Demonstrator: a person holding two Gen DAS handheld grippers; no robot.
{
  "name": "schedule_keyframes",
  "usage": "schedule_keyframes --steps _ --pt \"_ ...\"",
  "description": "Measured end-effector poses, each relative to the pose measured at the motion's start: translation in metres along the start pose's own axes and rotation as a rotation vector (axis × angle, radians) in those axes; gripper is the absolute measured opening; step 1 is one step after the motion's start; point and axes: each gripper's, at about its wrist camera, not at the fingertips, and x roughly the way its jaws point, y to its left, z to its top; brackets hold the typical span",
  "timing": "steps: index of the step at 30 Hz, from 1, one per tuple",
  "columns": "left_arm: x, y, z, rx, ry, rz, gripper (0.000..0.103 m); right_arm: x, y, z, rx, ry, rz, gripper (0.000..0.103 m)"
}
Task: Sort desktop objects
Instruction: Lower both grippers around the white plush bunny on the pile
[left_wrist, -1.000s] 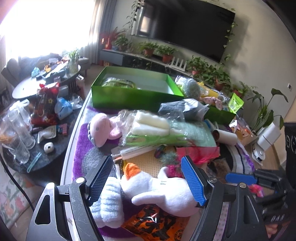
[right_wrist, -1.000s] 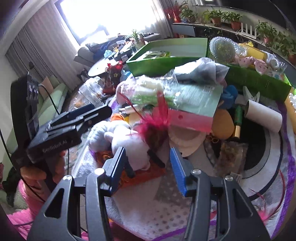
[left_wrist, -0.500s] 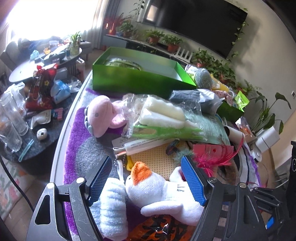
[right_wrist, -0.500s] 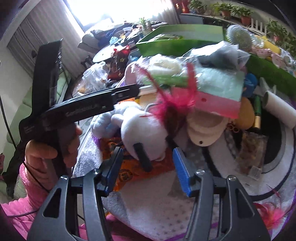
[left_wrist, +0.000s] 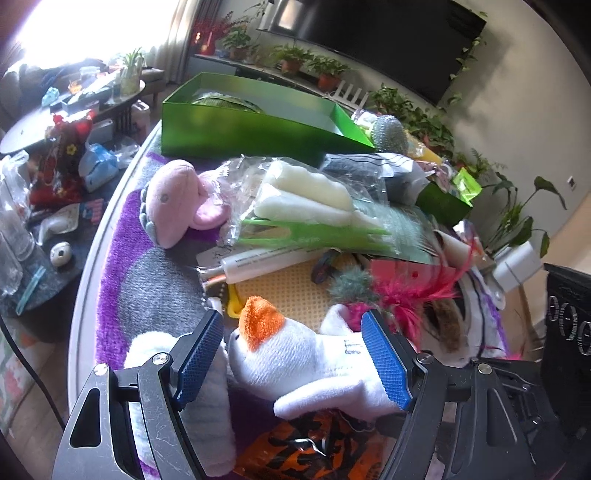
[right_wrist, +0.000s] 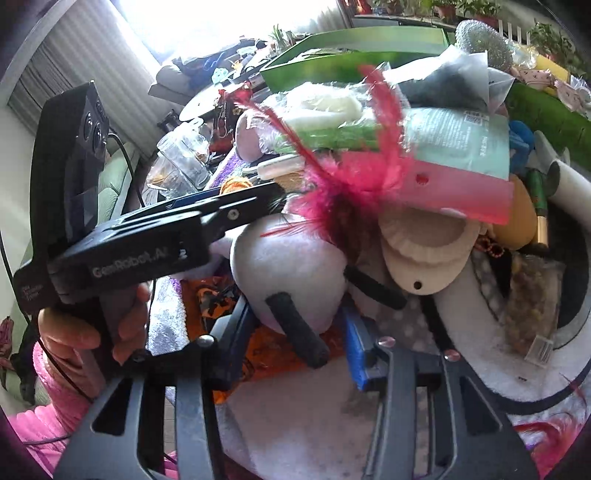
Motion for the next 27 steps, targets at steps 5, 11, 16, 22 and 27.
schedule_keyframes --steps 5,11,16,22,27 --pt "-0.011 -0.01 -0.008 0.014 -0.016 -0.048 0.078 -0.008 -0.01 -0.005 0.009 -0.011 0.016 0.044" --pt "-0.015 -0.022 -0.011 0.037 -0.015 -0.063 0.078 -0.024 -0.006 -0.013 -0.089 -0.041 -0.052 0.044" --pt "-0.012 -0.028 -0.014 0.048 -0.002 -0.049 0.078 -0.042 -0.028 -0.012 -0.096 -0.065 -0.075 0.045" --pt "0.0 -0.042 -0.019 0.078 0.03 -0.061 0.078 -0.056 -0.072 -0.009 0.035 -0.098 -0.114 0.048" --pt "0.009 -0.051 -0.022 0.103 0.042 -0.048 0.078 -0.059 -0.076 -0.013 0.052 -0.095 -0.1 0.049"
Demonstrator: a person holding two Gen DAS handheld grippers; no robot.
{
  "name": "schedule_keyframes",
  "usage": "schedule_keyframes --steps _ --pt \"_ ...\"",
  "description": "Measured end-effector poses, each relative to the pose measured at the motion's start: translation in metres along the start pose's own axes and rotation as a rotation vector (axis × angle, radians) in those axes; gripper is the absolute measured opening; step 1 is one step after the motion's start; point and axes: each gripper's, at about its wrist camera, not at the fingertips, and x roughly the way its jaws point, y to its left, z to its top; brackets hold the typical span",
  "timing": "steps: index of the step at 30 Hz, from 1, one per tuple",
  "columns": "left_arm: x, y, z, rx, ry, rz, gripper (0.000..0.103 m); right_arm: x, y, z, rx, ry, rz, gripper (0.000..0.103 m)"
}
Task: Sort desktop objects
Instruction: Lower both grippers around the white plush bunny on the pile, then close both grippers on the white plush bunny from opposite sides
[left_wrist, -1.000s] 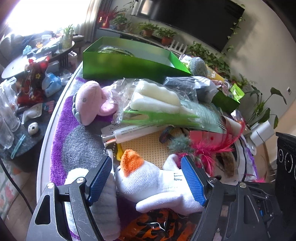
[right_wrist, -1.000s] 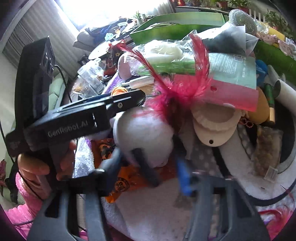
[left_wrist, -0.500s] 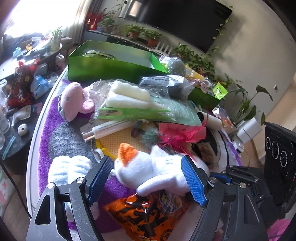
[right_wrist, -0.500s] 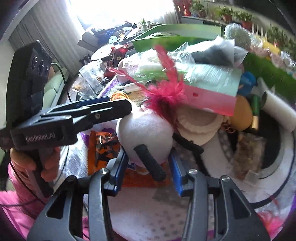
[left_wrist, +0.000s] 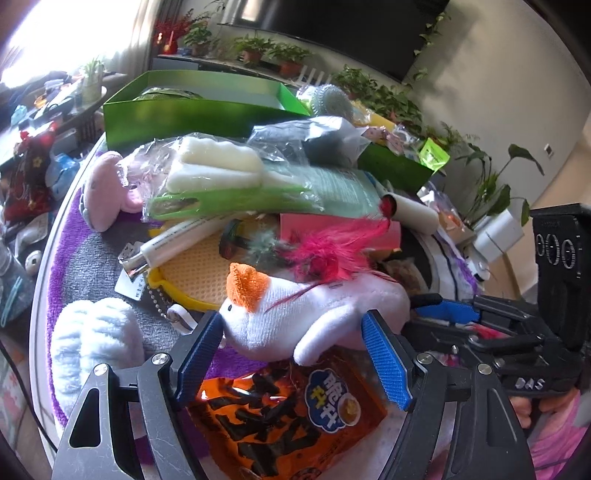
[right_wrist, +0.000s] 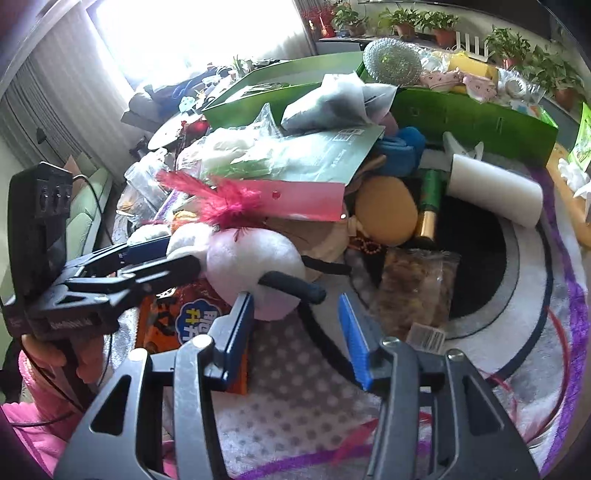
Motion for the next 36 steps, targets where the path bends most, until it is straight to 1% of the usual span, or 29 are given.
schedule_keyframes --steps 6,9,12,16,20,24,25,27,29,32,33,36 --pt "0.001 0.005 0.002 -0.021 -0.013 -0.008 0.078 0.017 0.016 -0.003 0.013 0.023 0.039 0.052" --pt "0.004 0.005 0.003 -0.023 -0.015 -0.013 0.078 0.026 0.02 -0.002 0.023 0.024 0.033 0.052" --pt "0.004 0.009 0.003 -0.043 -0.026 -0.026 0.078 0.028 0.021 0.0 0.039 0.012 0.03 0.052" --pt "0.003 0.01 0.004 -0.045 -0.032 -0.03 0.078 0.023 0.024 0.001 0.018 -0.021 0.017 0.052" --pt "0.002 0.014 0.004 -0.059 -0.037 -0.043 0.078 0.023 0.025 0.002 0.01 -0.036 0.011 0.054" --pt "-0.004 0.013 -0.001 -0.009 -0.04 -0.052 0.078 0.02 0.025 0.005 0.013 -0.055 0.008 0.056" --pt "-0.004 0.013 -0.001 0.001 -0.043 -0.046 0.078 0.018 0.024 0.007 0.018 -0.058 0.01 0.056" --pt "-0.001 0.013 0.0 0.008 -0.056 -0.005 0.078 0.019 0.02 0.009 0.038 -0.053 0.026 0.057" --pt "0.003 0.013 0.002 0.011 -0.063 0.008 0.078 0.022 0.019 0.011 0.056 -0.042 0.044 0.057" --pt "0.004 0.013 0.003 0.024 -0.079 0.002 0.078 0.025 0.023 0.013 0.054 -0.048 0.033 0.057" --pt "0.004 0.013 0.003 0.03 -0.081 0.0 0.078 0.023 0.025 0.012 0.048 -0.053 0.027 0.059" --pt "0.003 0.016 0.001 0.033 -0.073 -0.012 0.078 0.022 0.028 0.013 0.025 -0.053 0.007 0.062"
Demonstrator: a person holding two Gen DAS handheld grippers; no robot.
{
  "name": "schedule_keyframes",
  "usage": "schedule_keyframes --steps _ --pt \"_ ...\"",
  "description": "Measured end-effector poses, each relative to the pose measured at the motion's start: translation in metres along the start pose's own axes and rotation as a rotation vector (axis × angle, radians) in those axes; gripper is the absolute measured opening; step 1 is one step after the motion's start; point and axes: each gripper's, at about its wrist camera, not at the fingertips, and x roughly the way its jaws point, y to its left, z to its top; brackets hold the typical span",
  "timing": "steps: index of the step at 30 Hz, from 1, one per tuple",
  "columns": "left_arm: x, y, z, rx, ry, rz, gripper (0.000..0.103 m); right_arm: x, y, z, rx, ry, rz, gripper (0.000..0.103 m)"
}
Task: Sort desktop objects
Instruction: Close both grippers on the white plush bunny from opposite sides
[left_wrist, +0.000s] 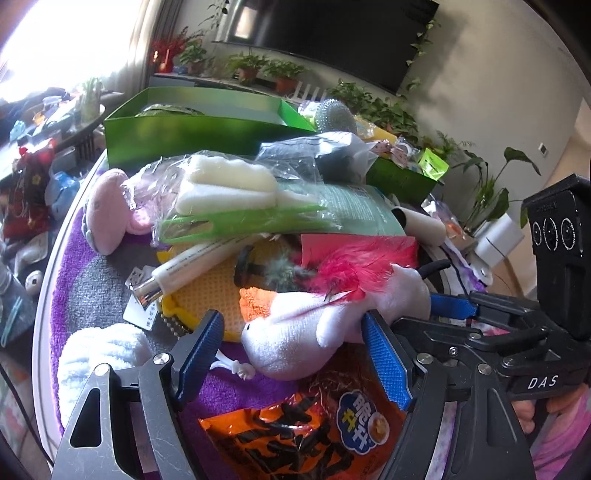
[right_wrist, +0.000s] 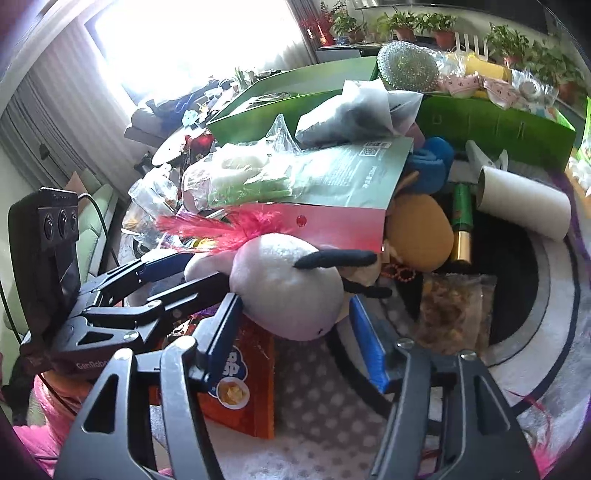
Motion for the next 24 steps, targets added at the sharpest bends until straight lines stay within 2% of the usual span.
schedule_keyframes --steps 6,9,11,13,16,20,24 --pt "-0.007 0.001 -0.006 0.016 0.002 -0.014 0.078 0.0 0.005 -0.001 -0.049 0.011 -0.002 0.063" --pt "-0.006 -0.001 -0.008 0.036 0.003 -0.011 0.077 0.002 0.008 -0.001 -0.078 -0.002 -0.033 0.062" --pt "-0.004 -0.004 -0.009 0.055 0.007 -0.008 0.077 0.004 0.005 0.003 -0.063 0.006 -0.011 0.057" --pt "-0.002 -0.008 -0.009 0.081 0.006 0.001 0.077 0.007 0.001 0.007 -0.036 0.016 0.008 0.057" --pt "0.003 -0.008 -0.007 0.093 -0.002 0.016 0.063 0.009 -0.008 0.013 0.025 0.043 0.049 0.059" --pt "0.006 -0.005 -0.006 0.082 0.005 -0.005 0.062 0.009 -0.013 0.012 0.057 0.056 0.051 0.062" --pt "0.004 -0.004 -0.007 0.083 0.004 -0.004 0.062 0.004 -0.005 0.008 0.019 0.051 0.02 0.063"
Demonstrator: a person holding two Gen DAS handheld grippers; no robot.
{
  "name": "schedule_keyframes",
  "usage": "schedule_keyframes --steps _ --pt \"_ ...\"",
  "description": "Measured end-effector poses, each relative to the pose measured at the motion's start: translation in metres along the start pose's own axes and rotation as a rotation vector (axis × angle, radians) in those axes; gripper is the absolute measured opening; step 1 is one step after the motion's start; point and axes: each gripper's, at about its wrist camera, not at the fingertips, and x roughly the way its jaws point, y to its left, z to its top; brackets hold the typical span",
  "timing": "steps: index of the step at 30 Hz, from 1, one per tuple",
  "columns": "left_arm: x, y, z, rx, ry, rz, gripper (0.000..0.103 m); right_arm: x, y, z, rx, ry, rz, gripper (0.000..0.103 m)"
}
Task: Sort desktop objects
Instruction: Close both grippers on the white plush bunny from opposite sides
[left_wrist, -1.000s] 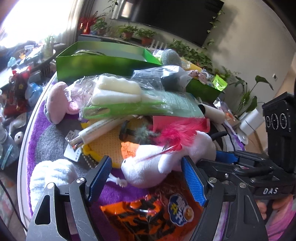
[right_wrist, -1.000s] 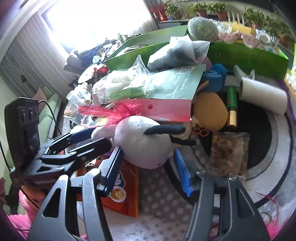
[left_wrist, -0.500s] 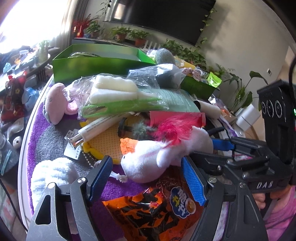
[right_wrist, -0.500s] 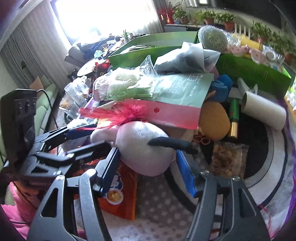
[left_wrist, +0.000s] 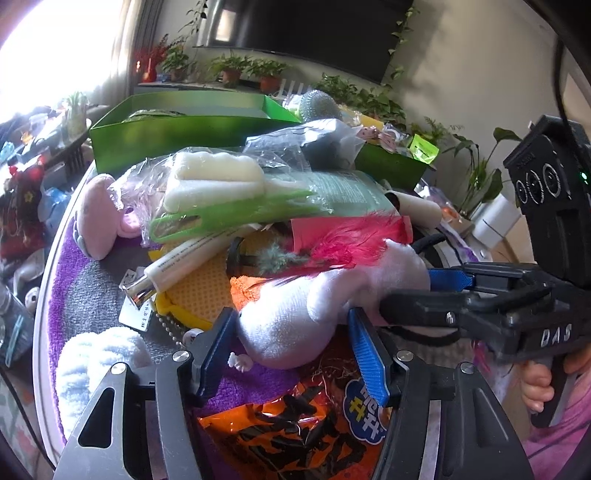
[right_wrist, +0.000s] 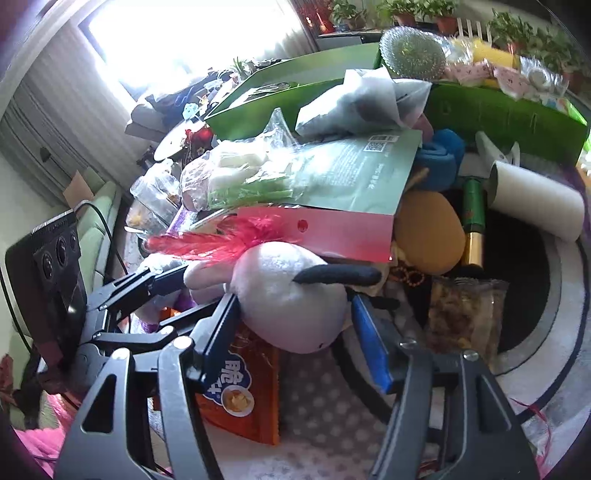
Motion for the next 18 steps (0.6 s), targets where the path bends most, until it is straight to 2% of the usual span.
schedule_keyframes --steps 5,9,18 --pt "0.002 0.002 0.001 -0.014 -0.002 0.0 0.059 0.008 0.011 -0.004 -0.099 -0.006 -0.058 0.064" --pt "-0.004 -0.003 0.002 0.002 -0.019 0.006 0.059 0.013 0.012 0.0 -0.091 -0.01 -0.036 0.053" --pt "-0.034 -0.02 0.017 0.04 -0.085 0.012 0.059 -0.018 0.027 0.009 -0.143 -0.087 -0.052 0.054"
